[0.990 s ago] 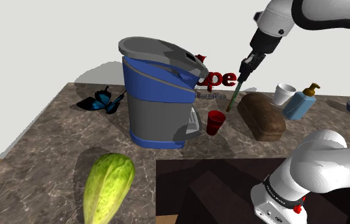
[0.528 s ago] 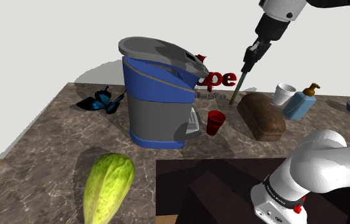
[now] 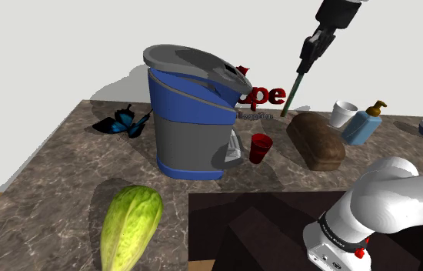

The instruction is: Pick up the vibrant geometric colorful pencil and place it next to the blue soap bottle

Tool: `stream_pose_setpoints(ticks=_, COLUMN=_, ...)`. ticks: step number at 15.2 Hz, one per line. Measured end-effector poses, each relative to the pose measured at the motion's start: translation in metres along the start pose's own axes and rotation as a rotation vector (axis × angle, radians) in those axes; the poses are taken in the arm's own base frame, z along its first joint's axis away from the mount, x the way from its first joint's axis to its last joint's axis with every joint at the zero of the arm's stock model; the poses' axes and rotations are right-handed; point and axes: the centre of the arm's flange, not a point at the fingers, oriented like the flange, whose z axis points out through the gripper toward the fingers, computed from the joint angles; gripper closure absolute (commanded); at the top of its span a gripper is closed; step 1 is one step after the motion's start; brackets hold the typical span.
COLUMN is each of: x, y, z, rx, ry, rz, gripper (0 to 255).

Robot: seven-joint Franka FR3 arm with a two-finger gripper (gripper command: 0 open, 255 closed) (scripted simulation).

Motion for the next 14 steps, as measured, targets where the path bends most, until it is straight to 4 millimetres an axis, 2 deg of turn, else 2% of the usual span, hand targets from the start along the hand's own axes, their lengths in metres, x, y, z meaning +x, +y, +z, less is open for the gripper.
stream_pose_setpoints(ticks=6, x=0.0, y=0.008, z=-0.028, rx=0.0, ry=0.0, rz=0.0, gripper=255)
stream_pose_setpoints(ticks=14, x=-0.042, y=0.095, z=-0.034, rx=0.0, ry=0.0, rz=0.001, gripper=255)
